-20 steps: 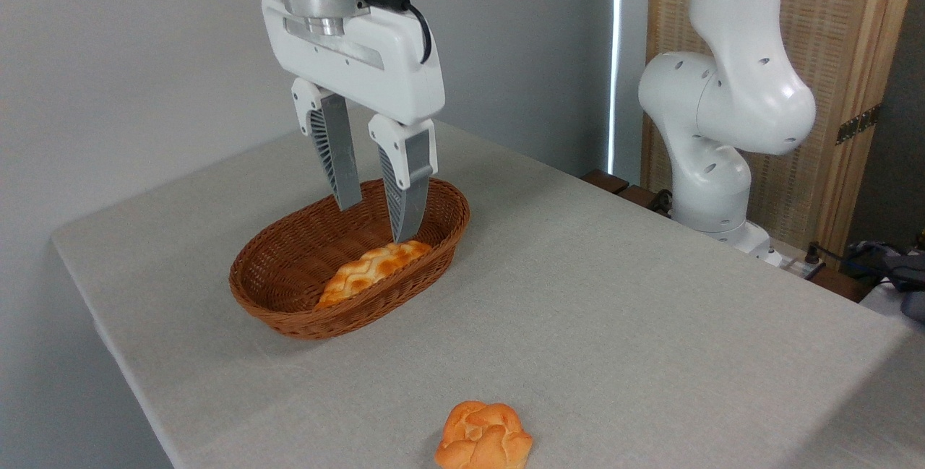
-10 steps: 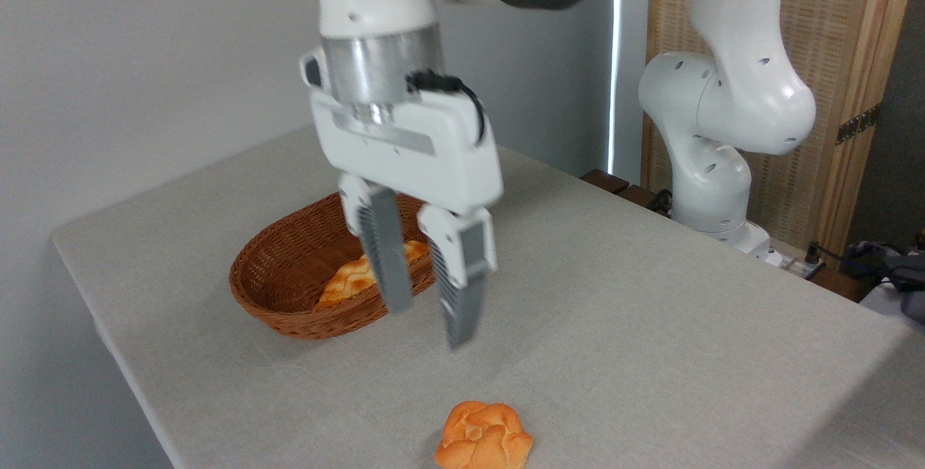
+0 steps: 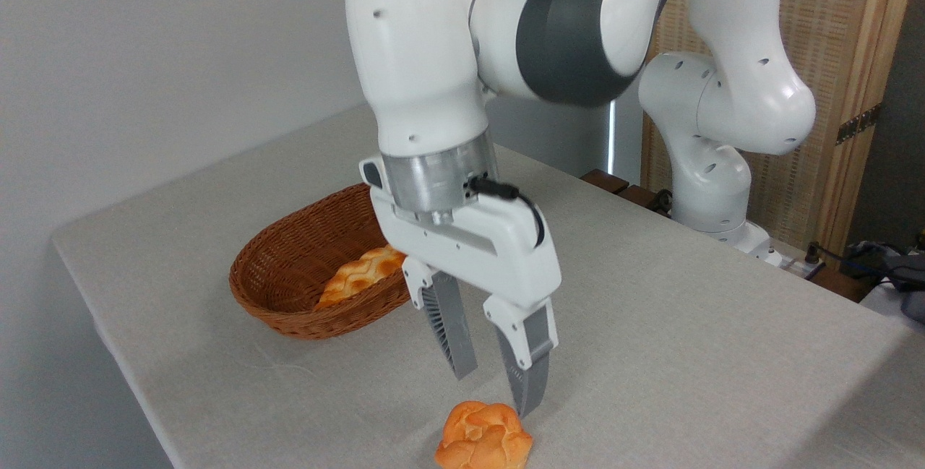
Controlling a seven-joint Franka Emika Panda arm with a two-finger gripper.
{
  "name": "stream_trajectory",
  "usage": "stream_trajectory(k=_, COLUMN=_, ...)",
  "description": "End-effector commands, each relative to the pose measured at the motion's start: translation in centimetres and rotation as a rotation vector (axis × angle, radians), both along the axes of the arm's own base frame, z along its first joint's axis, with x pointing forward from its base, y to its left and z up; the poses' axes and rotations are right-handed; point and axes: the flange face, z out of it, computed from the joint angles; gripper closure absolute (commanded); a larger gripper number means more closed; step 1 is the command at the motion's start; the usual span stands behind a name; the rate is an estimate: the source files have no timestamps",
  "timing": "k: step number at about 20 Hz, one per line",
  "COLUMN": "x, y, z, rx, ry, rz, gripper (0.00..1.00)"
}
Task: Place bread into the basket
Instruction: 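Move the open gripper over to the orange bread roll on the table, then lower the gripper around the orange roll and close on it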
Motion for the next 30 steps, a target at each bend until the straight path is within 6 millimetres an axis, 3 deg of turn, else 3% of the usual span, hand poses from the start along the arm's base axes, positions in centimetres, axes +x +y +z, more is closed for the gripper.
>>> stream_trajectory(k=1, x=-0.1, y=-0.5, z=-1.3, rx=0.031, ry=-0.049, rz=-0.047, gripper=0.00)
stream_trajectory(k=15, x=-0.4, y=-1.8, z=-5.5, rx=0.074, ry=-0.055, rz=-0.124, gripper=0.00)
stream_trajectory(k=26, x=-0.9, y=-2.3, z=-7.6, rx=0.095, ry=-0.065, rz=-0.170, gripper=0.00)
stream_trajectory(k=27, x=-0.9, y=-2.4, z=-7.7, rx=0.095, ry=-0.071, rz=-0.172, gripper=0.02)
stream_trajectory(k=30, x=-0.8, y=-2.4, z=-7.6, rx=0.095, ry=-0.083, rz=-0.173, gripper=0.25)
